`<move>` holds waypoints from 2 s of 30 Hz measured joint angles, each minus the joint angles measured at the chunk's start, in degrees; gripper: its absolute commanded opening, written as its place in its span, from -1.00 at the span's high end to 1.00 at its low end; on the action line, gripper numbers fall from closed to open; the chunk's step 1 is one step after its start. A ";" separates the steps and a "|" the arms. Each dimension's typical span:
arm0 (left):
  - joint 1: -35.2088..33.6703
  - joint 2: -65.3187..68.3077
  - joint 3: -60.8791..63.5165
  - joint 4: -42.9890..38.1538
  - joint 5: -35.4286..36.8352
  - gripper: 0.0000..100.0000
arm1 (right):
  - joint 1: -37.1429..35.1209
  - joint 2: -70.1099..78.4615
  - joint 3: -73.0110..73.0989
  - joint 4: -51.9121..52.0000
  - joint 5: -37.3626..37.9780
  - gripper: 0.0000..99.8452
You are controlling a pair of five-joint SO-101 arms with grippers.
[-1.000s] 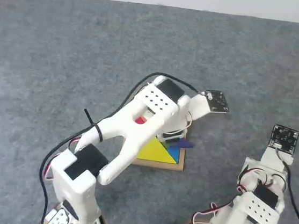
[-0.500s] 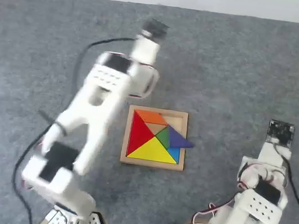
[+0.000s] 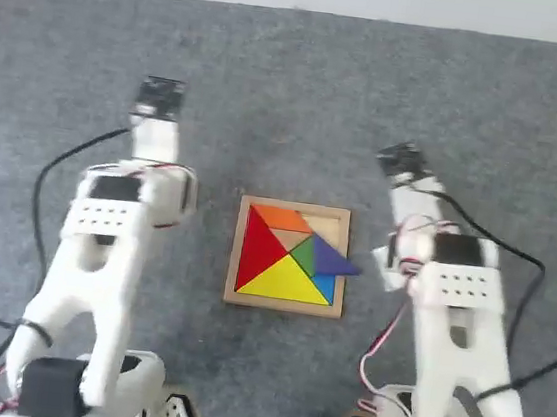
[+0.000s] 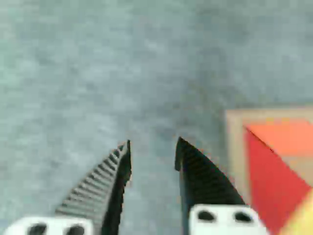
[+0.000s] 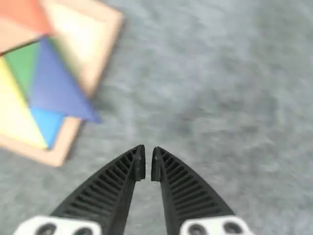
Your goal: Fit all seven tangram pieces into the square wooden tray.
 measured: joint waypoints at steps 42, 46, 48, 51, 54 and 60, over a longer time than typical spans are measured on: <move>-9.32 16.18 -5.54 -7.82 0.00 0.70 | -11.60 9.58 9.05 -11.25 10.99 0.90; -9.32 16.18 -5.54 -7.82 0.00 0.70 | -9.49 14.15 5.89 -12.31 11.60 0.90; -9.32 16.18 -5.54 -7.82 0.00 0.70 | -8.26 15.65 3.52 -12.57 11.69 0.90; -9.32 16.18 -5.54 -7.82 0.00 0.70 | -7.82 17.76 0.26 -12.57 11.69 0.90; -9.32 16.18 -5.54 -7.82 0.00 0.70 | -8.00 20.22 -1.93 -13.71 11.69 0.90; -9.32 16.18 -5.54 -7.82 0.00 0.70 | -8.00 26.11 -5.01 -17.76 11.78 0.90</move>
